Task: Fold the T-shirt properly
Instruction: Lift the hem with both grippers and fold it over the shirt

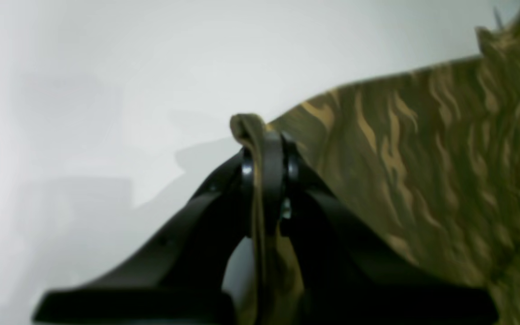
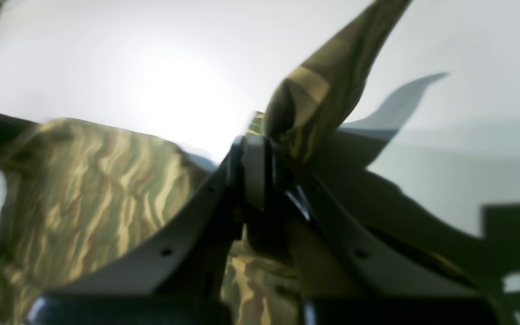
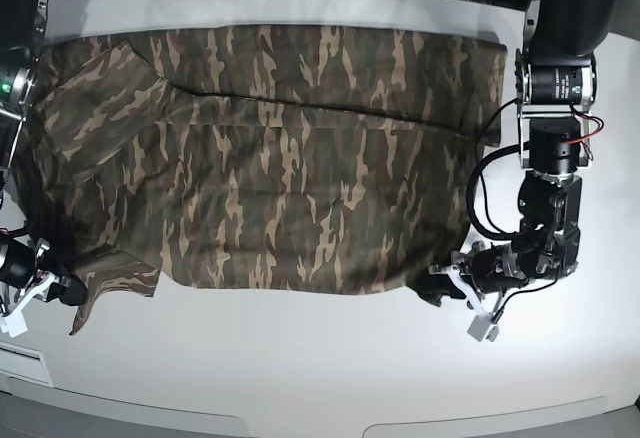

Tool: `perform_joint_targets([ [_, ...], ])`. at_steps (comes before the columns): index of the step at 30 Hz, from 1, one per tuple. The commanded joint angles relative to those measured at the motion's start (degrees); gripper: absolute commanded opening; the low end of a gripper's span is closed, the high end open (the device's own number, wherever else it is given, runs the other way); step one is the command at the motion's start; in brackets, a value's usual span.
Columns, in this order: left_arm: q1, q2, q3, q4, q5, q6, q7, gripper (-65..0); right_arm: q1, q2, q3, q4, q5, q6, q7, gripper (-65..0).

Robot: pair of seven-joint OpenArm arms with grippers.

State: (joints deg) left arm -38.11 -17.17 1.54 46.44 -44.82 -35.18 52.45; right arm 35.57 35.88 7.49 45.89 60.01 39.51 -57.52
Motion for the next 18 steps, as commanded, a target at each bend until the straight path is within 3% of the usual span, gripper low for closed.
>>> perform_joint_targets([
  [1, -2.2, -0.5, -0.2, 0.9, -3.1, -1.7, 1.0, -65.0, 2.0, 2.0, 0.3, 1.6, 2.7, 0.5, -0.5, -65.0],
  [5, -2.2, -0.5, -0.2, 0.9, -10.5, -4.6, 7.0, -65.0, 1.7, 4.3, 0.3, 2.6, 9.1, 0.5, -5.7, -65.0],
  [12, -2.2, -1.7, -0.2, 0.9, -19.8, -4.8, 13.7, -65.0, -2.4, 8.1, 0.3, 3.6, 17.2, 0.5, -12.2, -65.0],
  [18, -2.2, -1.9, -0.2, 1.2, -30.0, -4.8, 21.9, -65.0, -10.3, 8.5, 0.3, 11.7, 17.7, 0.5, -13.9, -65.0],
])
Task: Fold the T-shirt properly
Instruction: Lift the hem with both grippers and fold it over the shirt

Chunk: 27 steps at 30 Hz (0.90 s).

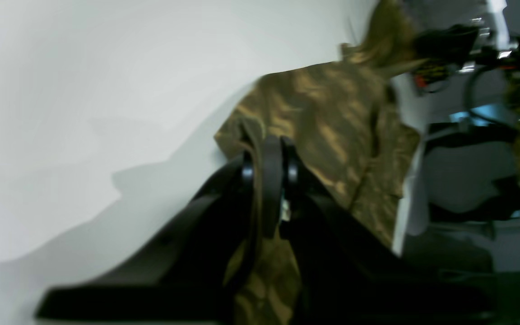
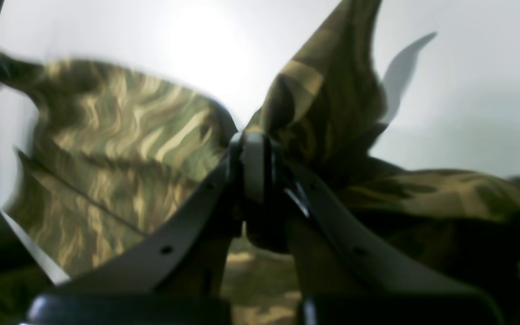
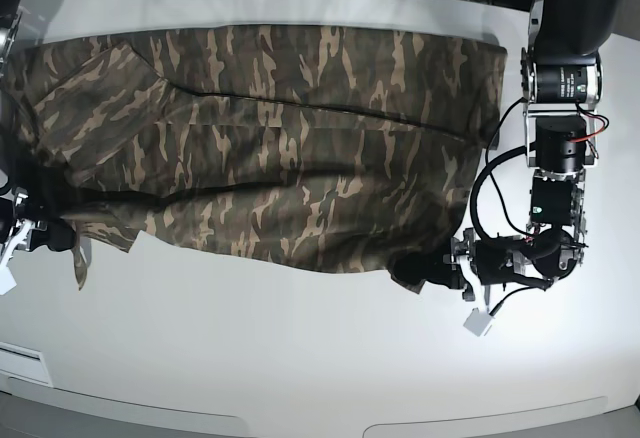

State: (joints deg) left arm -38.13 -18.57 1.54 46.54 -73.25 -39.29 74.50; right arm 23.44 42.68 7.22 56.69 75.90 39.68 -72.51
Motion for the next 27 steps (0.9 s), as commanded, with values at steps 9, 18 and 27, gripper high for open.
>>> perform_joint_targets([
  [9, -2.2, -2.9, 0.0, 4.5, -5.0, -0.7, 4.0, -65.0, -4.9, 4.8, 0.7, 14.9, -1.6, 0.3, 2.8, -65.0],
  [18, -2.2, -8.9, 0.0, 6.0, -5.4, -0.7, 4.0, -65.0, -4.9, 5.0, 0.7, 14.9, -2.3, 0.3, 2.9, -65.0],
  [27, -1.8, -9.2, 0.3, 6.0, -11.7, -0.7, 5.5, -65.0, -4.9, 5.1, 0.7, 15.0, -0.9, 0.3, 1.4, -65.0],
])
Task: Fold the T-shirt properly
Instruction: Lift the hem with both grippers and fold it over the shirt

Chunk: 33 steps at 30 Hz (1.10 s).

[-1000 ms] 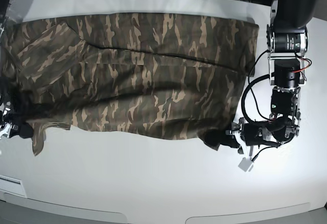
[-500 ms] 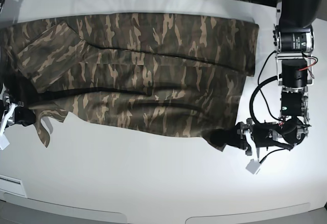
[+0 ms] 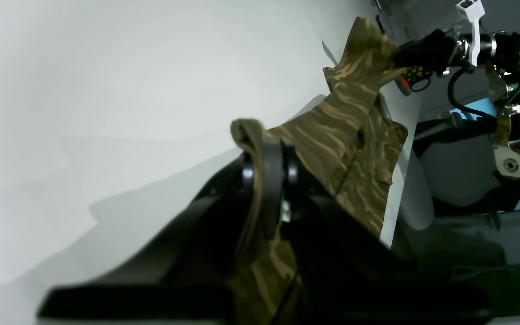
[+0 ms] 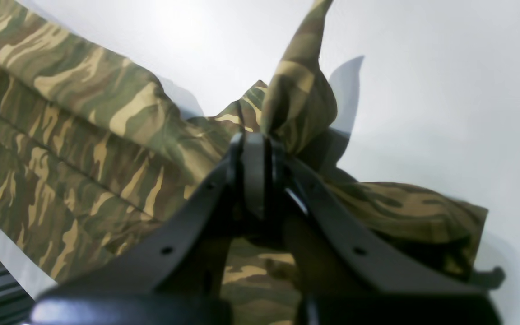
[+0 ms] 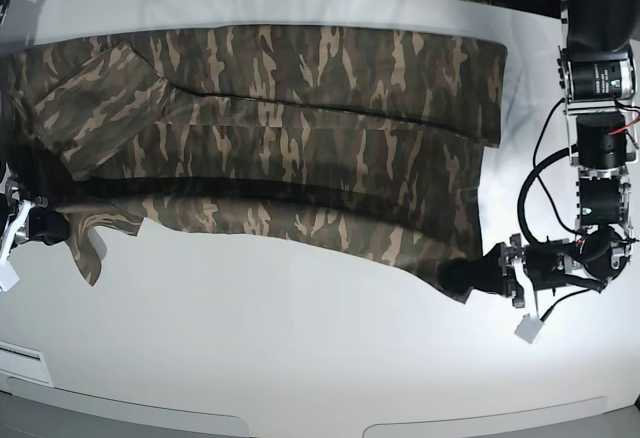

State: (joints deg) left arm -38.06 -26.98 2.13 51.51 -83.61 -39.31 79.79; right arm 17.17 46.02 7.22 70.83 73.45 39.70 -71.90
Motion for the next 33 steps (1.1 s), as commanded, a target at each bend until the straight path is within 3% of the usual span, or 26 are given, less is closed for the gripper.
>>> perform_joint_targets([
  [1, -1.7, -1.0, 0.5, 1.1, -1.4, -0.7, 0.2, -65.0, 1.4, 1.8, 0.7, 0.8, 3.1, 0.3, -0.5, -65.0],
  [5, -1.7, -1.0, 5.3, 1.6, -1.4, -0.7, 0.2, -65.0, 1.4, 1.8, 0.7, 0.8, 8.6, 0.3, -4.5, -65.0],
  [10, -1.7, -1.1, 9.1, 4.6, -1.4, -0.7, 0.2, -65.0, 0.4, 2.4, 0.6, 0.8, 9.0, 0.3, -5.8, -65.0],
  [19, -1.6, -6.4, 9.2, 8.5, -1.4, -0.7, 0.2, -65.0, -4.2, 5.6, 0.6, 0.8, 9.1, 0.3, -6.2, -65.0],
  [33, 8.2, -7.2, 9.2, 8.5, -1.4, -0.7, 0.2, -65.0, -5.7, 5.4, 0.6, 0.8, 8.8, 0.3, -8.1, -65.0],
])
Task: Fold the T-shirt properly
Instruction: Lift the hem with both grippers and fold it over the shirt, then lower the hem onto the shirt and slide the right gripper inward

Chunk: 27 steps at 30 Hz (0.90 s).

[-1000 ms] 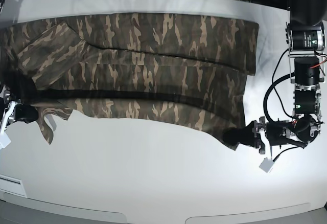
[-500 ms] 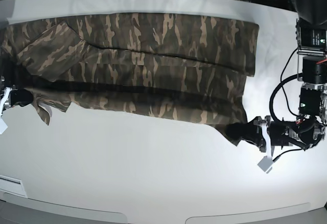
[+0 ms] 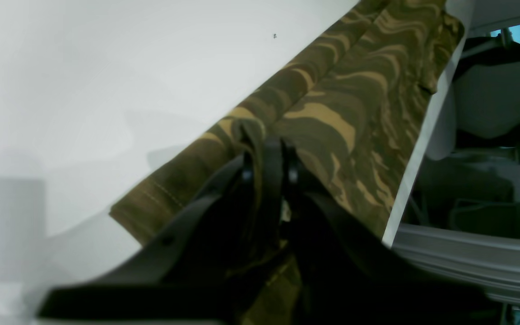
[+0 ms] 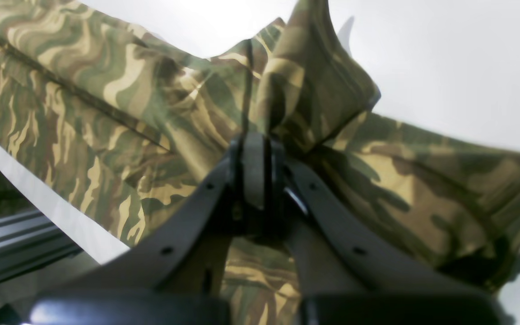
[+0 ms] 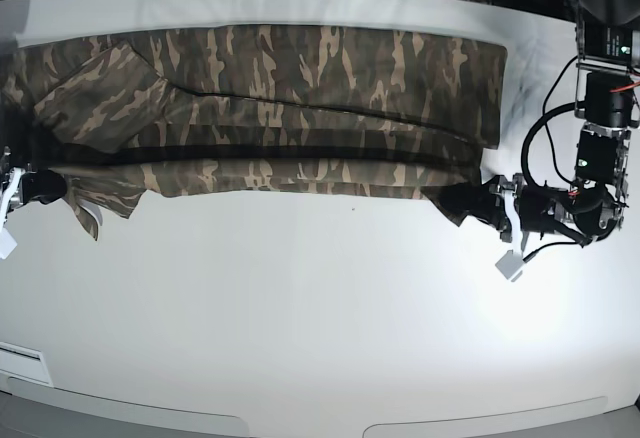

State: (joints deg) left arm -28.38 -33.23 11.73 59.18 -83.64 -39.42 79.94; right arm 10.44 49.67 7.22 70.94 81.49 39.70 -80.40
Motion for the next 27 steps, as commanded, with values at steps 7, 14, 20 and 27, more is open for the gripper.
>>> perform_joint_targets([
  [7, 0.4, -0.9, -0.4, 0.8, -1.4, 0.0, 0.1, -62.1, -2.0, 1.5, 0.6, 0.7, 0.6, 0.3, 1.1, -59.1],
  [14, 0.4, -0.9, -0.4, 0.8, -1.4, 0.7, 0.1, -29.3, -1.4, 1.6, 0.6, 0.7, 1.0, 0.3, 3.6, -33.3],
  [20, 0.4, -0.9, -0.4, 0.8, -1.4, 0.7, 0.1, -29.4, -1.4, 1.2, 0.6, 0.7, -0.9, 0.3, 8.3, -33.2],
  [27, 0.4, -0.9, -0.4, 0.8, -1.4, 0.7, 0.1, -29.4, -1.4, -2.7, 0.6, 0.7, -4.6, 0.3, 11.0, -33.2],
])
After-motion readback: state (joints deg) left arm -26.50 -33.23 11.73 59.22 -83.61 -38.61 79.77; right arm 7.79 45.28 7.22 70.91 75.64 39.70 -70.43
